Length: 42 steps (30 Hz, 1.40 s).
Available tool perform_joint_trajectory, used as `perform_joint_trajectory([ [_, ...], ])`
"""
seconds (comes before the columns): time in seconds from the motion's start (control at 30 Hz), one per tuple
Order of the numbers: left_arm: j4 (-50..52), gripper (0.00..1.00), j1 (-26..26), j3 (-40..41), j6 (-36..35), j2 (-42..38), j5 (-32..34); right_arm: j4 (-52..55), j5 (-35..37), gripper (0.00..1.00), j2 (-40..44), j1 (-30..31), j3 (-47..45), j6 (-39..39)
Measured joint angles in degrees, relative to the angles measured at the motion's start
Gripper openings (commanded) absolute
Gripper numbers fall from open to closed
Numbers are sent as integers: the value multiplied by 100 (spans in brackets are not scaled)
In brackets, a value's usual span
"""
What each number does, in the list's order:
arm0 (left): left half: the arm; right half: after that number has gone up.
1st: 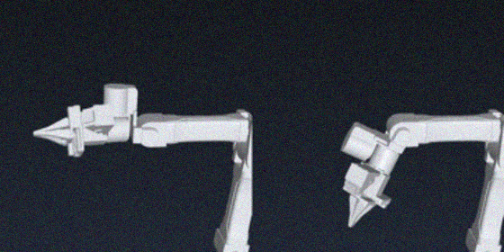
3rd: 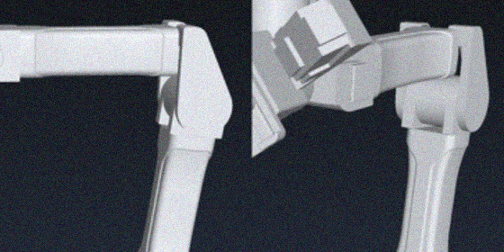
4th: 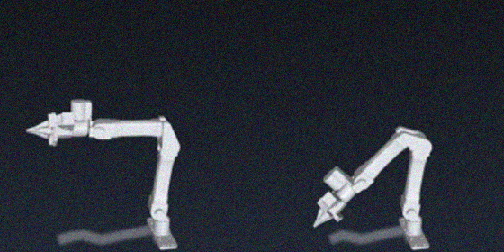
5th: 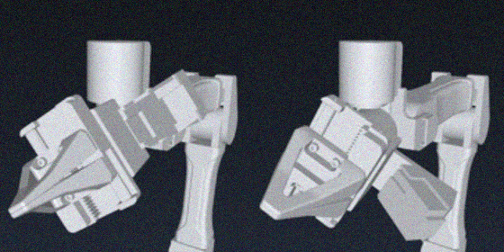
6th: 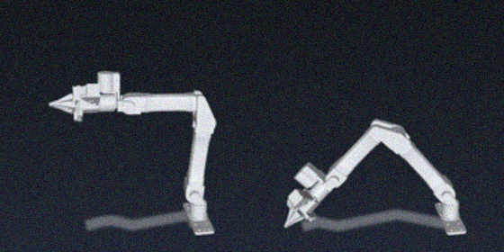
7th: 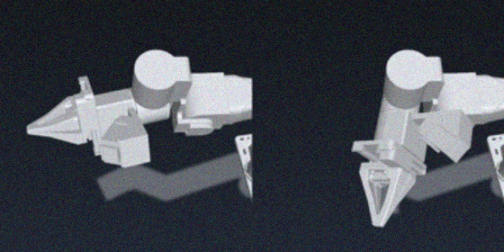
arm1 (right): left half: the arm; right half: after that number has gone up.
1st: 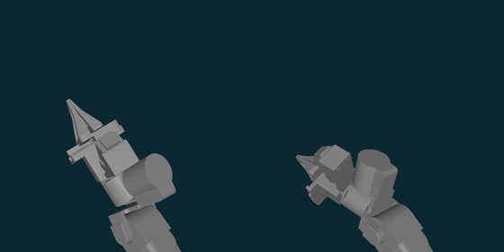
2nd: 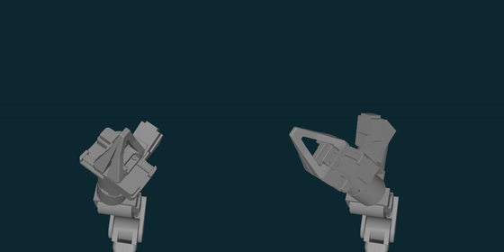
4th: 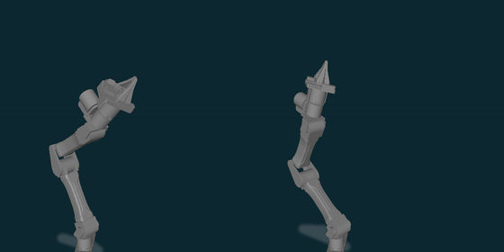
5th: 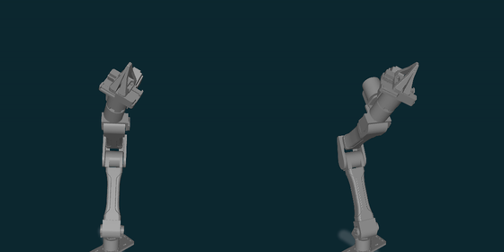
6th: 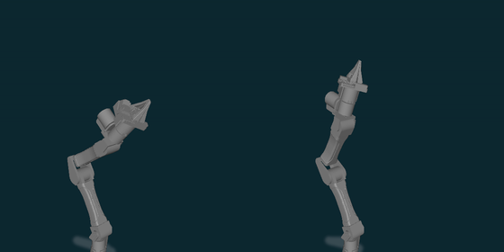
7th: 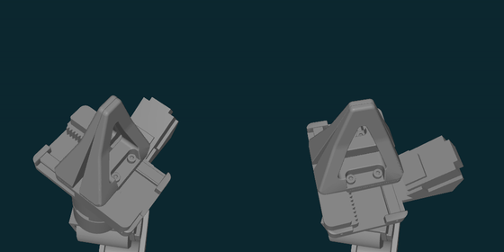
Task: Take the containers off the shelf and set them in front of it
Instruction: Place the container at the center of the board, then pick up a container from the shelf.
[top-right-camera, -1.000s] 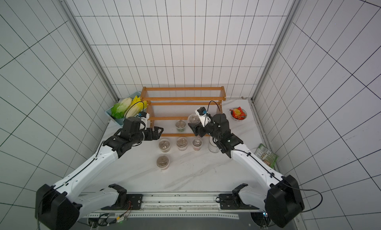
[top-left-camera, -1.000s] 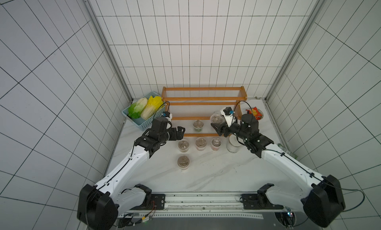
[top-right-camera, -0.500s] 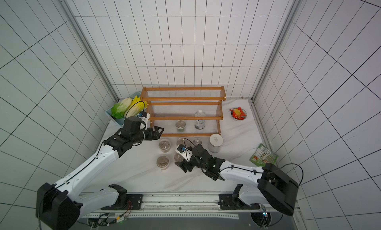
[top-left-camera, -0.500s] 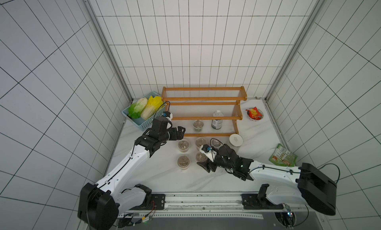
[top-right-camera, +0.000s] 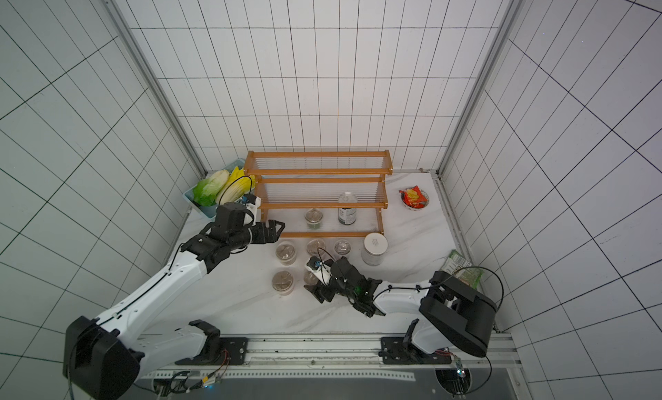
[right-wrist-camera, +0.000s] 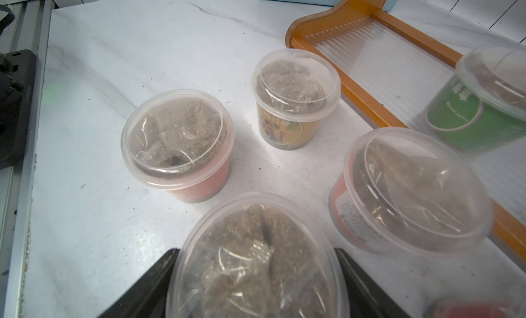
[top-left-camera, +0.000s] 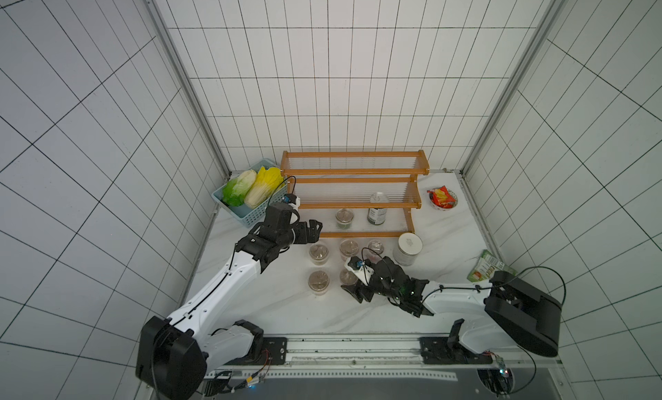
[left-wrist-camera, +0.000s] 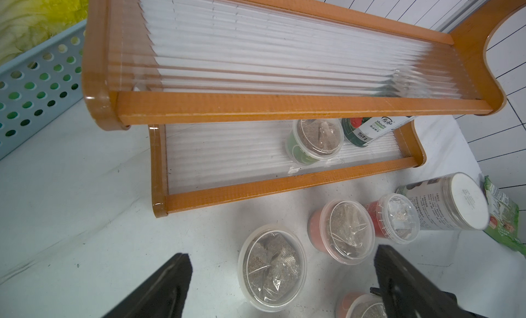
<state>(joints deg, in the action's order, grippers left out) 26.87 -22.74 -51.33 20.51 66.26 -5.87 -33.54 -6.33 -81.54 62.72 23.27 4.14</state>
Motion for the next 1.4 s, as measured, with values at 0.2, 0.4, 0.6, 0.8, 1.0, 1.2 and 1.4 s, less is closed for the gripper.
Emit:
perform_joint_trajectory([
  [0.2,-2,99,0,0,-2,13,2,-192,22,88,-11,90,-149,-120],
  [0.4,0,98,4,0,-2,15,-2,-144,144,95,33,133,-229,-155],
  [0.6,0,98,4,0,-4,13,-7,448,442,97,896,144,-271,-111],
  [0.8,0,99,4,0,-15,13,-20,1235,623,100,2221,144,-229,-70],
  [1.0,0,98,4,0,-15,13,-24,1399,929,99,1884,-306,402,-70],
  [1.2,17,98,9,-4,-17,0,-22,1193,1373,99,107,-741,1843,-278],
  [1.4,37,98,9,-22,-17,-42,-17,1176,1567,99,-1062,-1158,2577,-566],
])
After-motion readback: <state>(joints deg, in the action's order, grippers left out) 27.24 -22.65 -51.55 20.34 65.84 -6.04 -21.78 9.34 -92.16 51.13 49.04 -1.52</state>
